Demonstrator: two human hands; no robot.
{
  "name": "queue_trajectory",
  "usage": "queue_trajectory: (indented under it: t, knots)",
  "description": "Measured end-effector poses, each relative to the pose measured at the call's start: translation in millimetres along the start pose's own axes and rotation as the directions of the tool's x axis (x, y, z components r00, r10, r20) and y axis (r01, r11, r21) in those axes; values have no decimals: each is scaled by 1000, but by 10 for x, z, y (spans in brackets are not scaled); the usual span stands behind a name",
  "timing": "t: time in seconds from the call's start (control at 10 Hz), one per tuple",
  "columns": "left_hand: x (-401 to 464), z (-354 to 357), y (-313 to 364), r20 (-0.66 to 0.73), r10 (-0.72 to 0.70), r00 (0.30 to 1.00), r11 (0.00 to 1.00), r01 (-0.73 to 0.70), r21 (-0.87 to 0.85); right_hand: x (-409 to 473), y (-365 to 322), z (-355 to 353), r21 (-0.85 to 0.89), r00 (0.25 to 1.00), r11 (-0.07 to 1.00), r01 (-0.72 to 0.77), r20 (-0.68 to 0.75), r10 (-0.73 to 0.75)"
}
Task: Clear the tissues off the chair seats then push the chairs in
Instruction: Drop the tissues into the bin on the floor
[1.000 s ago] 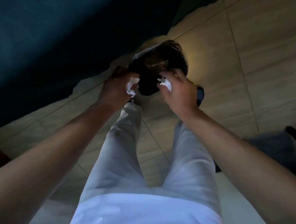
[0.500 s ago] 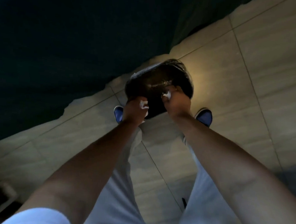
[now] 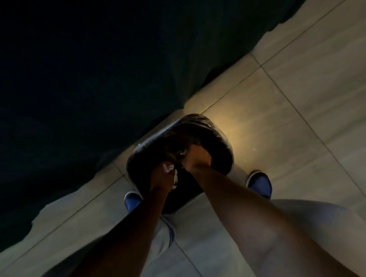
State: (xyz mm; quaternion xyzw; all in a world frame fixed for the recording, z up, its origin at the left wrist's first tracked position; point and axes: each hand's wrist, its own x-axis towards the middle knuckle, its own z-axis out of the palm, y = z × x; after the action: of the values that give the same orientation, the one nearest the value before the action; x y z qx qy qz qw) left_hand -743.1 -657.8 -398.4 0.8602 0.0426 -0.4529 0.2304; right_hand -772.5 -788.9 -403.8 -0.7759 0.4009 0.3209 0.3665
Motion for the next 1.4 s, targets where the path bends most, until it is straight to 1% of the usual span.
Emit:
queue_trajectory:
  t: [0.1, 0.2, 0.3, 0.4, 0.5, 0.6, 0.7, 0.8, 0.9, 1.0, 1.1, 1.2, 1.3, 1.4]
  knots:
    - [241, 156, -96, -20, -16, 1000, 1000, 16, 24, 212, 9, 89, 16, 1000, 1000, -5, -22, 6]
    - [333, 199, -45, -9, 15, 1000, 1000, -15, 0, 363, 29, 197, 62, 999, 997, -43, -18, 44]
    - [397, 221, -117, -43, -4, 999, 998, 1, -63, 478, 57, 317, 131, 998, 989, -64, 34, 60]
    - [458, 214, -169, -13, 21, 1000, 998, -22, -54, 513, 66, 363, 195, 996, 978, -67, 70, 54]
    - [405, 146, -121, 42, 88, 995, 993, -91, 73, 463, 42, 309, 113, 995, 993, -44, 99, 32]
    - [276, 20, 55, 85, 37, 996, 990, -48, 136, 353, 34, 181, 99, 994, 994, -56, 103, 46]
    - [136, -63, 208, 79, 46, 996, 993, -54, 109, 242, 35, 12, 90, 992, 994, -59, 119, 48]
    - [-71, -132, 321, 62, 64, 996, 965, -78, 249, 53, 20, -184, -35, 991, 999, -22, 129, 27]
    - [-291, -230, 461, 52, 79, 996, 952, -91, 294, -198, 19, -379, 3, 997, 1000, -18, 81, 17]
    - [-613, -403, 590, -47, 61, 997, 970, -48, 239, -522, 20, -609, 9, 998, 998, 56, 6, -57]
    - [-996, -615, 699, -94, 132, 987, 966, -107, 235, -907, -33, -886, -18, 991, 992, 123, -56, -124]
    - [-1377, -891, 779, -121, 292, 949, 914, -240, 328, -1299, -126, -1148, -70, 971, 974, 213, -93, -219]
    - [-1723, -1132, 718, -151, 524, 838, 805, -430, 408, -1729, -201, -1399, -119, 935, 944, 307, -146, -322]
    - [-2151, -1386, 800, -142, 599, 788, 756, -498, 424, -2224, -256, -1687, -167, 885, 916, 364, -245, -396]
